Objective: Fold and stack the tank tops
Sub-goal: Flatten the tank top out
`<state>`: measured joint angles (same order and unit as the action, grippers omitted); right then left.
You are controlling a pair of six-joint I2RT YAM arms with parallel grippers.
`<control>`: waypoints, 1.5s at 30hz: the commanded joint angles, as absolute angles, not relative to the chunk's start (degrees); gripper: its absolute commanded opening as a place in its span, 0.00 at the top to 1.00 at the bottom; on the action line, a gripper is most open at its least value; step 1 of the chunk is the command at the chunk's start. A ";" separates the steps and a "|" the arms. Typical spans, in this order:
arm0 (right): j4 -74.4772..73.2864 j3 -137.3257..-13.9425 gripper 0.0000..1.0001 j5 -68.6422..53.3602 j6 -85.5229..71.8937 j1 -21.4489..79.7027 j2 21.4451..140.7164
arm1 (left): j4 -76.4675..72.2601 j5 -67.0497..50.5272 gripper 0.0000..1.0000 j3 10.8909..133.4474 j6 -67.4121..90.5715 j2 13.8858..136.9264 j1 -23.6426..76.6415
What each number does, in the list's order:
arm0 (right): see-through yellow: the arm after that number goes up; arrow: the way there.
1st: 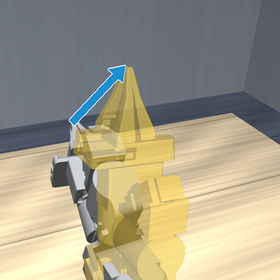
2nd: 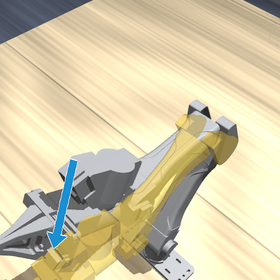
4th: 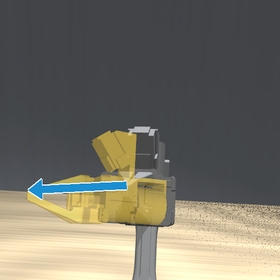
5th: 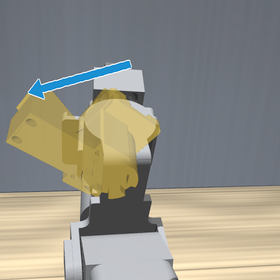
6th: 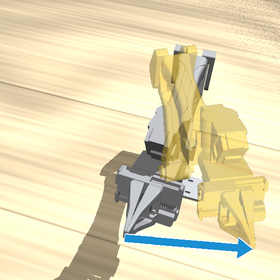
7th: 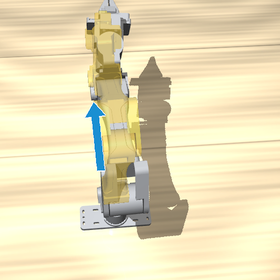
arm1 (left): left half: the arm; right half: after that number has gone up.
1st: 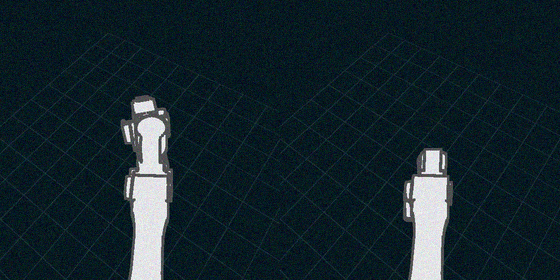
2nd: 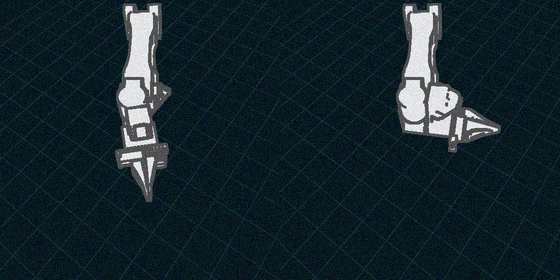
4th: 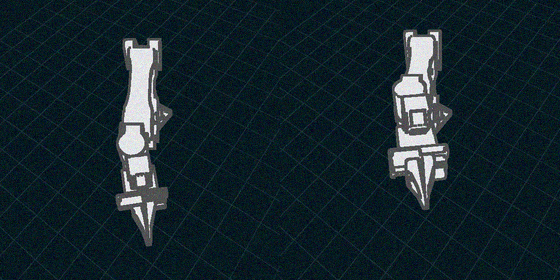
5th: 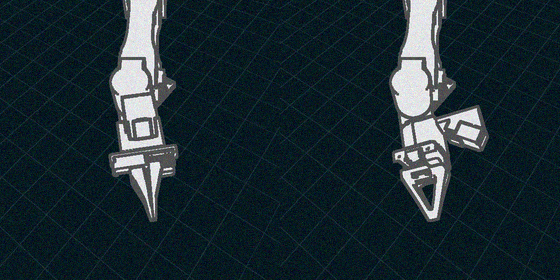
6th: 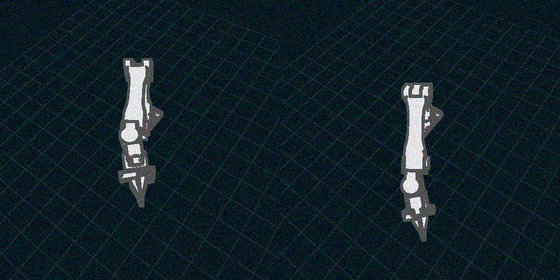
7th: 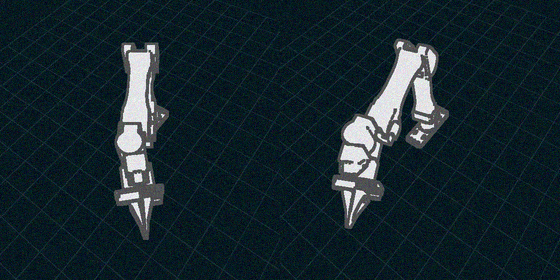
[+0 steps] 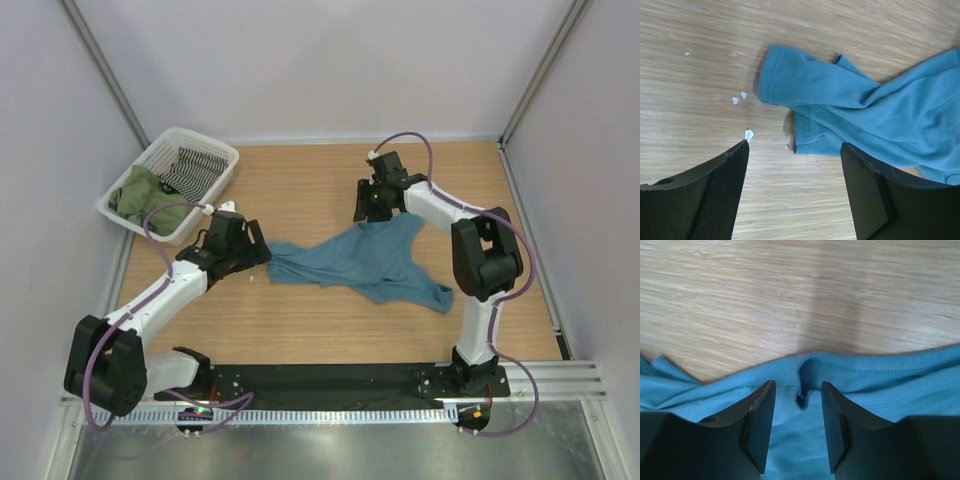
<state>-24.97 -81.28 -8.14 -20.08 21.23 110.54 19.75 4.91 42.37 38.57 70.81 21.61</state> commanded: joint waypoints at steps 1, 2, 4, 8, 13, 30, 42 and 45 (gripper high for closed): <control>-28.12 -85.86 0.52 -5.19 -17.75 22.32 112.85 | 17.22 4.39 0.25 42.45 38.76 68.03 21.36; -28.21 -85.96 0.51 -4.84 -17.67 22.50 113.63 | 17.40 4.48 0.25 42.19 38.76 67.77 21.36; -27.95 -85.87 0.51 -5.10 -17.75 22.50 114.17 | 17.40 4.92 0.25 42.10 38.76 67.06 21.36; -27.86 -86.75 0.51 -6.24 -17.67 23.03 115.13 | 17.58 5.19 0.26 42.36 38.76 66.97 21.36; -28.73 -87.89 0.60 -9.58 -17.84 23.55 115.66 | 17.75 5.19 0.26 42.71 38.93 67.76 21.36; -26.02 -82.11 0.99 -12.22 -19.86 21.45 105.32 | 17.67 3.96 0.27 42.36 38.76 69.96 21.44; -16.09 -63.82 0.99 -9.58 -24.43 10.11 88.68 | 16.88 0.18 0.30 46.67 37.62 79.10 21.36; -16.35 -63.98 0.99 -10.37 -24.08 9.76 89.21 | 15.12 -2.97 0.32 47.28 37.62 80.15 21.36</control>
